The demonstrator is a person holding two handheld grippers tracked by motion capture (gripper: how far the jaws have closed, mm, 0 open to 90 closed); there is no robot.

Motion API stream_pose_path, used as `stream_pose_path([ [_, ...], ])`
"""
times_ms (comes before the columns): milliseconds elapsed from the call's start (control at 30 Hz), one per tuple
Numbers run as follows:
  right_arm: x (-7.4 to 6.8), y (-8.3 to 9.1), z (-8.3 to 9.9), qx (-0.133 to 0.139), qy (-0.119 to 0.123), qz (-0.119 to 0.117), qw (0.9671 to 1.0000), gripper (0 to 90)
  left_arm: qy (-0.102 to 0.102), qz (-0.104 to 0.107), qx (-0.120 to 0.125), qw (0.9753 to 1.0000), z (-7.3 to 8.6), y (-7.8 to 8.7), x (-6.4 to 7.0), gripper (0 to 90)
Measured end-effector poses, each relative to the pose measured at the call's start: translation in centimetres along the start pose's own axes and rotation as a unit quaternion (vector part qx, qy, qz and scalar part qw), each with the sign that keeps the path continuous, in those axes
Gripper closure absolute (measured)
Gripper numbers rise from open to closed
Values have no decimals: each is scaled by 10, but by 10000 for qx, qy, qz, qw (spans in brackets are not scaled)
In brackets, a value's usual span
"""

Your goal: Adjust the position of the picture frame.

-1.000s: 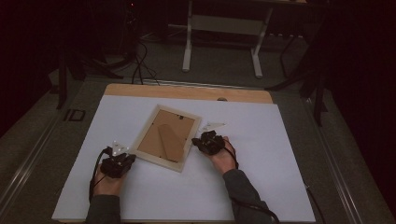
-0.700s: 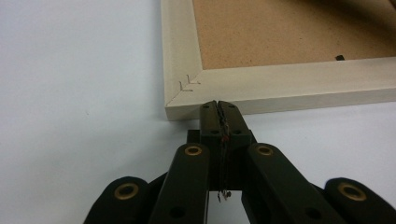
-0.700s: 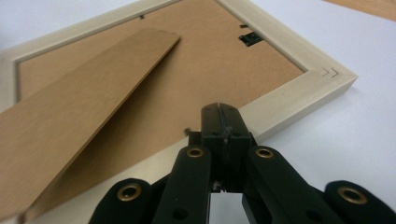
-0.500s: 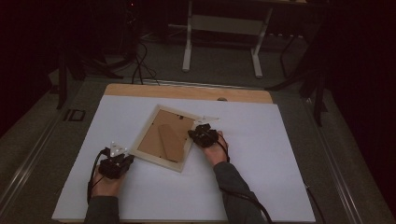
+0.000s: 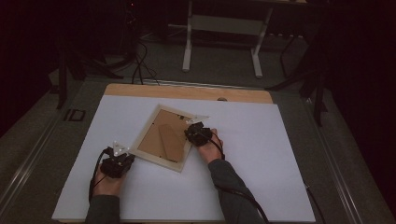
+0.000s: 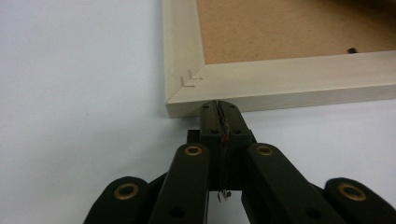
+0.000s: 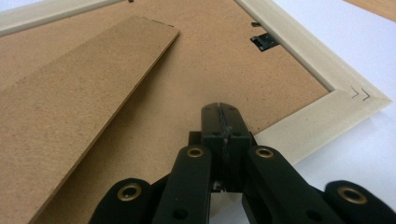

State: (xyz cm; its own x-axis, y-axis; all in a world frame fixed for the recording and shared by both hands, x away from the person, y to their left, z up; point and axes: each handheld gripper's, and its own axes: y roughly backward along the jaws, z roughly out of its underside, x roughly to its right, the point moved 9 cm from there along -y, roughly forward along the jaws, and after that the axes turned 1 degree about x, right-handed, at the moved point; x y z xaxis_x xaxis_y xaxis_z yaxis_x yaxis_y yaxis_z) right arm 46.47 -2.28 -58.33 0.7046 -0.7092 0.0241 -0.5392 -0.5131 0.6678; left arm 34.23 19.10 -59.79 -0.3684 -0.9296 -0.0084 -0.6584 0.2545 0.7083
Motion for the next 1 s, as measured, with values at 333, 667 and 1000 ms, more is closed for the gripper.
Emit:
stream_pose_path([
  [333, 4, 12, 9, -205, 146, -78, 9997, 900, 155, 149, 114, 9997, -10, -13, -5, 900],
  [667, 1, 18, 15, -232, 176, -195, 9994, 900, 325, 139, 151, 9993, -16, -19, -4, 900],
  [1000, 2, 30, 24, -316, 147, -204, 9992, 900, 280, 156, 153, 9994, -34, -36, 12, 900],
])
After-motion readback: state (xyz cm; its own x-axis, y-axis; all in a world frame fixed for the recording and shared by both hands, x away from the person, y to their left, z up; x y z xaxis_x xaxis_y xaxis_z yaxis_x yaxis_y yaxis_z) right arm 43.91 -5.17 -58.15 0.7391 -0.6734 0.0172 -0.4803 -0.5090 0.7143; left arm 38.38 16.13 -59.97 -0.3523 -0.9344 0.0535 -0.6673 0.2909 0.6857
